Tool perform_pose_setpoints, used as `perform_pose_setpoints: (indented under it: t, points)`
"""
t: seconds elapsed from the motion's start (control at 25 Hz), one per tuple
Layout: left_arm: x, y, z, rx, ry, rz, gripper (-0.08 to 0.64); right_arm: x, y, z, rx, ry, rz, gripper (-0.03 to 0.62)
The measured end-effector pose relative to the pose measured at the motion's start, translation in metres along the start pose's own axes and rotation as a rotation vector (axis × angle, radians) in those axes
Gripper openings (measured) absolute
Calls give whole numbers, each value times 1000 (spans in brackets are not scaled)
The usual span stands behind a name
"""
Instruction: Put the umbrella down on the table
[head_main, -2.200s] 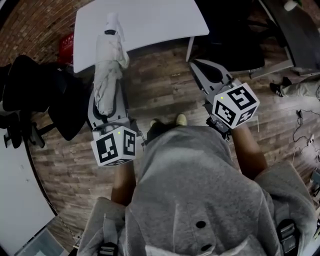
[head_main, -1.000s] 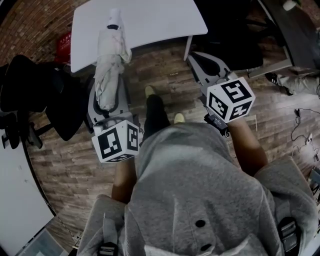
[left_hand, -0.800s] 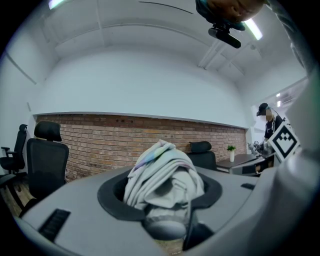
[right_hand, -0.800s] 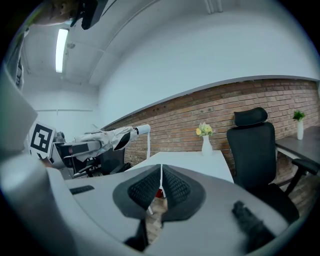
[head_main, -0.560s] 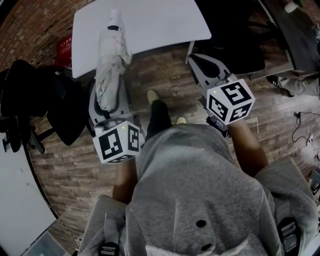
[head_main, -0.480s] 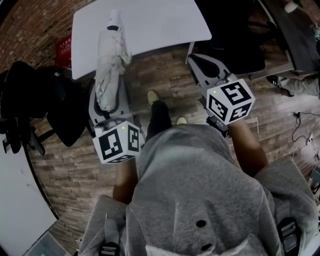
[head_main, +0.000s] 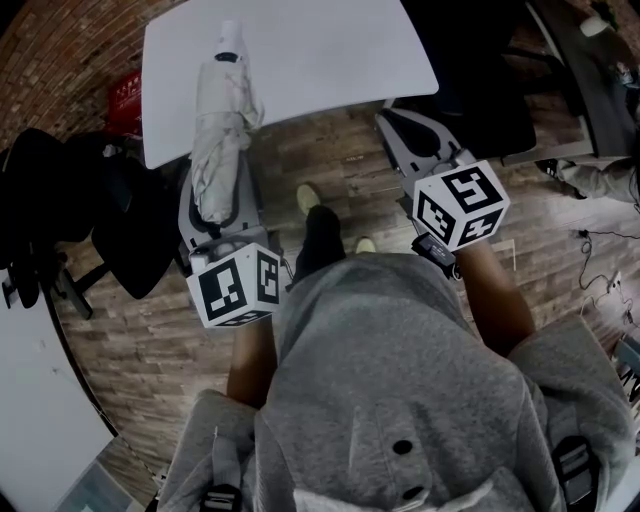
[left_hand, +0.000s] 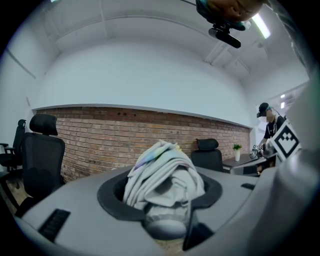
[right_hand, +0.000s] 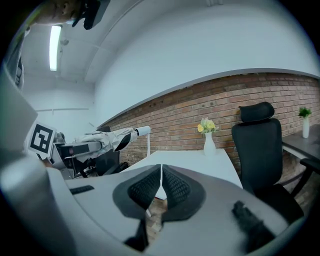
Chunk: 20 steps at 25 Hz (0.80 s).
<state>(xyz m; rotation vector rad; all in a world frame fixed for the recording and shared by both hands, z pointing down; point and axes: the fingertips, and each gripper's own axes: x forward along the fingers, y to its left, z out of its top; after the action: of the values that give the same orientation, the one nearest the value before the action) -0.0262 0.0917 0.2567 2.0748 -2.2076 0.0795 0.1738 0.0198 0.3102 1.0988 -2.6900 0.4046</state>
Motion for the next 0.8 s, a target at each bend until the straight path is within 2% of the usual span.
perform_pose_setpoints:
  t: [0.28,0.8]
  points:
    - [48,22,-7,-9,37,1,236,51,-16,8,9,15,-7,28]
    - [106,43,-5,-10,72,0,236,108,-36,21,19,40,-1,28]
